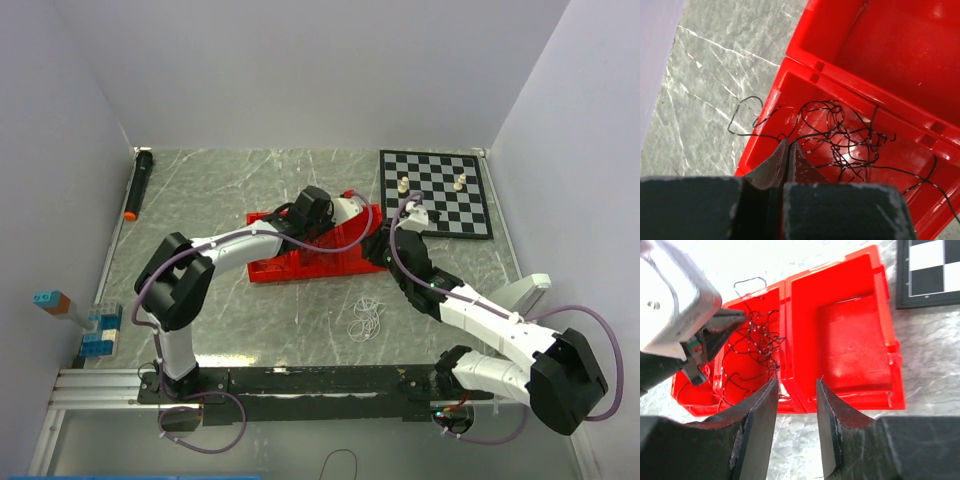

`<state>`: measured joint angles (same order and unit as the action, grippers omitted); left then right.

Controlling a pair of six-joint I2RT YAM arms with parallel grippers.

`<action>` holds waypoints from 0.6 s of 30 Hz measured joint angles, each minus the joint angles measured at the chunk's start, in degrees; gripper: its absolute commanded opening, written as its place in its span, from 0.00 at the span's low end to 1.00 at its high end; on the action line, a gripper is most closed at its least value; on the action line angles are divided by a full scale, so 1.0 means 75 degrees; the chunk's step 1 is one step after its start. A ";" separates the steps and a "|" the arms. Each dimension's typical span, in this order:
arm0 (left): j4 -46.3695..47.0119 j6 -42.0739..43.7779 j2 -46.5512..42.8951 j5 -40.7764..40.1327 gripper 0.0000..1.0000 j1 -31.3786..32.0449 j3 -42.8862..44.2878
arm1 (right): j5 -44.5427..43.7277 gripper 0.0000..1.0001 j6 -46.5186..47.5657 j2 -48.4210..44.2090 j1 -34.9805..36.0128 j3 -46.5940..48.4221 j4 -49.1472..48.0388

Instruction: Untangle the cables

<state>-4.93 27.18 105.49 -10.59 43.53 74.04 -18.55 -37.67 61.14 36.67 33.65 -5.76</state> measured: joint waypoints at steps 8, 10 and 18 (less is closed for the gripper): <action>-0.0006 -0.0192 0.0236 0.0105 0.01 0.0006 -0.0038 | 0.0012 0.45 0.0000 -0.0146 -0.0201 -0.0047 0.0128; -0.0102 -0.0230 0.0373 0.0163 0.05 0.0009 -0.0009 | 0.0020 0.45 0.0000 -0.0146 -0.0230 -0.0047 0.0143; -0.1513 -0.0434 0.0962 0.0796 0.86 -0.0178 0.1139 | -0.0044 0.50 0.0087 -0.0146 -0.0428 -0.0047 0.0213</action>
<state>-16.27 23.92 112.71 -4.62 42.19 82.59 -18.87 -37.01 60.05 33.45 33.30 -4.16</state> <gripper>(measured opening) 0.618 0.472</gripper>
